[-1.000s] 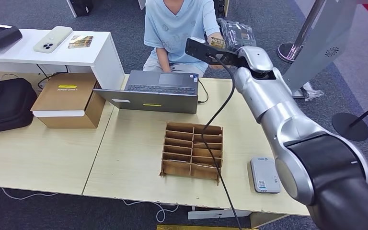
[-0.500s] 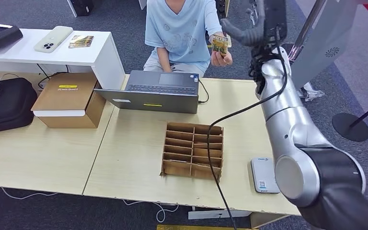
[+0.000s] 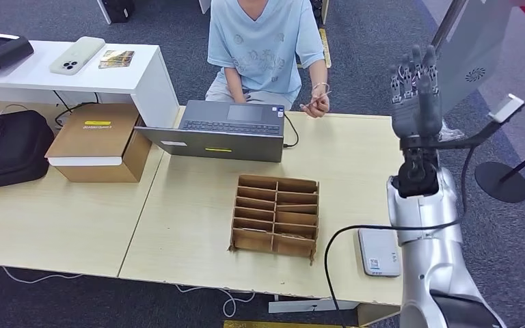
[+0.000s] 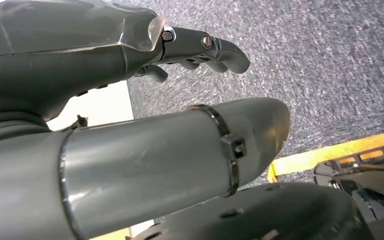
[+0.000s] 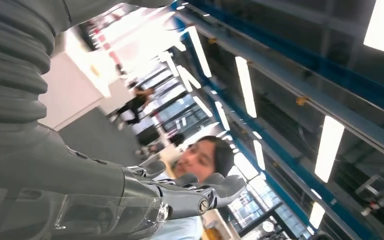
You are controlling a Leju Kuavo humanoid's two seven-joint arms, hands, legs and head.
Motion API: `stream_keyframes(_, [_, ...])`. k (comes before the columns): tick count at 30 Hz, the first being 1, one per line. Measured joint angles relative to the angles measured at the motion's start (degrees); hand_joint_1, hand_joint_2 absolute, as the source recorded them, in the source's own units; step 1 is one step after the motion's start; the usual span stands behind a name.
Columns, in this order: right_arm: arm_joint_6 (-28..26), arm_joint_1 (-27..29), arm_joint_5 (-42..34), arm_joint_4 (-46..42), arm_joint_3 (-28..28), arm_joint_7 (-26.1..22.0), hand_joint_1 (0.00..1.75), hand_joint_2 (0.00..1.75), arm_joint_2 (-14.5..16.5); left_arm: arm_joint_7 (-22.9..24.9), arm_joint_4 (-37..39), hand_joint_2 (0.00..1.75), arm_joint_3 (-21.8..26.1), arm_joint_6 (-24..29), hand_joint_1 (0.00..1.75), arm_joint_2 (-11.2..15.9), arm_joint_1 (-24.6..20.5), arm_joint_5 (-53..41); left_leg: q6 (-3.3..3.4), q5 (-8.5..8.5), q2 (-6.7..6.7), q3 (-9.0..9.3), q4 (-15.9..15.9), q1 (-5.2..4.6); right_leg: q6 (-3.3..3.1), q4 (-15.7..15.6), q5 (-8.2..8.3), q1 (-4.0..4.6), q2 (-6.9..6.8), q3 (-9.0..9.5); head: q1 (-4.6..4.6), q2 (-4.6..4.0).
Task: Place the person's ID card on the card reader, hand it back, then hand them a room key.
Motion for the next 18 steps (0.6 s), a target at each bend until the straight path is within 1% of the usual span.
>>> stream_keyframes(5, [3.2,18.0,8.2,-16.8,2.1,-2.7,0.0,1.75,-4.6,0.0,0.0,0.0,0.4,0.8,0.0,0.0,0.6,0.7,0.07,-0.11,-0.09,-0.13,0.0,-0.03,0.02,0.0,-0.09,0.0,-0.12,-0.04,0.0,0.01])
stream_keyframes(7, [4.1,23.3,12.0,-21.9,2.0,-3.7,0.0,1.75,-6.3,0.0,0.0,0.0,0.7,1.0,0.0,0.0,0.8,0.9,0.09,-0.17,0.0,-0.13,0.0,-0.04,0.03,0.0,-0.1,-0.01,-0.04,-0.07,-0.01,0.01])
stream_keyframes(10, [3.2,29.9,18.7,-27.8,1.8,-4.6,0.0,1.75,-7.7,0.0,0.0,0.0,1.3,1.2,0.0,0.1,0.8,1.4,0.08,-0.21,0.06,-0.1,0.0,-0.04,0.07,0.0,-0.13,-0.02,0.0,-0.06,-0.01,0.01])
stream_keyframes(12, [1.6,34.1,22.3,-31.0,1.8,-5.6,0.0,1.75,-8.3,0.0,0.0,0.0,1.6,1.3,0.0,0.1,0.9,1.6,0.08,-0.2,0.03,-0.1,0.0,-0.05,0.09,0.0,-0.15,-0.02,-0.03,-0.04,-0.01,0.01])
stream_keyframes(15, [-2.6,39.6,27.4,-34.5,1.8,-8.5,0.0,1.75,-9.4,0.0,0.0,0.0,2.0,1.5,0.0,0.1,1.1,1.6,0.09,-0.2,0.06,-0.12,-0.1,-0.05,0.1,0.0,-0.16,-0.02,-0.02,-0.02,-0.01,0.01])
stream_keyframes(17, [-8.0,41.9,34.3,-36.2,2.1,-10.8,0.0,1.75,-9.9,0.0,0.0,0.0,2.1,1.8,0.0,0.2,1.1,1.6,0.09,-0.2,0.12,-0.11,-0.1,-0.05,0.1,0.0,-0.15,-0.03,0.04,-0.02,0.0,0.01])
stream_keyframes(18, [-12.1,42.7,39.5,-37.0,2.4,-11.5,0.0,1.75,-10.0,0.0,0.0,0.0,2.3,1.9,0.0,0.2,1.1,1.7,0.09,-0.2,0.14,-0.1,-0.1,-0.05,0.1,0.0,-0.15,-0.03,0.07,-0.02,0.01,0.01])
